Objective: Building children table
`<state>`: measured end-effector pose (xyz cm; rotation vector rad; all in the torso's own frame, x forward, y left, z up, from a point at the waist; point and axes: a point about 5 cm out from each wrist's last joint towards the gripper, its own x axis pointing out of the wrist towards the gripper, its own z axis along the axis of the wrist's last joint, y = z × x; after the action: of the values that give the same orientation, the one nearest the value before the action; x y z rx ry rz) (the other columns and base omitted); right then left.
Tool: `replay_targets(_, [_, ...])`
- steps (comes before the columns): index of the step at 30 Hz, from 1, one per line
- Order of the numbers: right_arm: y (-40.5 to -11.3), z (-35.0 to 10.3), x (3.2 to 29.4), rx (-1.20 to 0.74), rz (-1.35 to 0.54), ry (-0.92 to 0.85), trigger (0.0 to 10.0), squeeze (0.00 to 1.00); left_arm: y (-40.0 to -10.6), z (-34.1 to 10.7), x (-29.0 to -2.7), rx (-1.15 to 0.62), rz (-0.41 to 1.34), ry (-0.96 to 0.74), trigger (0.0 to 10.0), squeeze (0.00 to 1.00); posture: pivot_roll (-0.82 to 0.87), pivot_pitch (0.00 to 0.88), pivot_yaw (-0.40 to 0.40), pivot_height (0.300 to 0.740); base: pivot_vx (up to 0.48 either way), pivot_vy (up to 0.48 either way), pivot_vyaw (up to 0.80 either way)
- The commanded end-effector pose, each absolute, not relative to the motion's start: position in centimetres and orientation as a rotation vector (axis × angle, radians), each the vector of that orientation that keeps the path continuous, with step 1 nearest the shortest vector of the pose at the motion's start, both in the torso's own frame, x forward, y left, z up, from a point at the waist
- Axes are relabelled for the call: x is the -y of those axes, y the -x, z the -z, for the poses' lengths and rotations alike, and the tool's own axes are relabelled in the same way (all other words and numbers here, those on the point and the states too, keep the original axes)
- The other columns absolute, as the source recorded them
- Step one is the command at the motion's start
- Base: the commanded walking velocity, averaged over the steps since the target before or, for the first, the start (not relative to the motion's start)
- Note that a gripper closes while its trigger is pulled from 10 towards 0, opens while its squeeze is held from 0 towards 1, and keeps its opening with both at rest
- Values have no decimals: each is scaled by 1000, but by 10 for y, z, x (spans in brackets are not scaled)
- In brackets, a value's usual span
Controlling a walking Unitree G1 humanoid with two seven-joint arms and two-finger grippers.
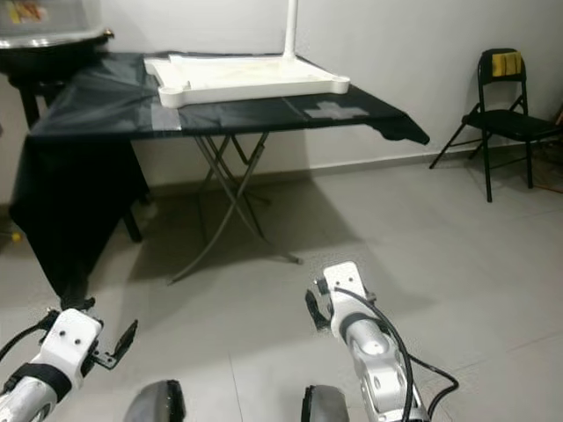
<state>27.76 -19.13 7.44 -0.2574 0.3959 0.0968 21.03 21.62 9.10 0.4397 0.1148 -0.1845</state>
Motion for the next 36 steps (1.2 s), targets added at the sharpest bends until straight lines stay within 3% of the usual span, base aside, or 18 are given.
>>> replay_targets(1, [-278, -76, 195, -401, -83, 266, 10000, 0, -210, -91, -216, -122, 187, -445, 10000, 0, 8, 0, -15, 515, 0, 0, 0])
replay_targets(30, [-267, -58, 198, -561, -105, 273, 10000, 0, -203, -79, -222, -189, 182, -481, 10000, 0, 9, 0, -2, 395, 0, 0, 0])
replay_targets(36, [-265, -54, 214, -607, 8, 275, 10000, 0, -200, -77, -223, -199, 178, -482, 10000, 0, 10, 0, -9, 375, 0, 0, 0])
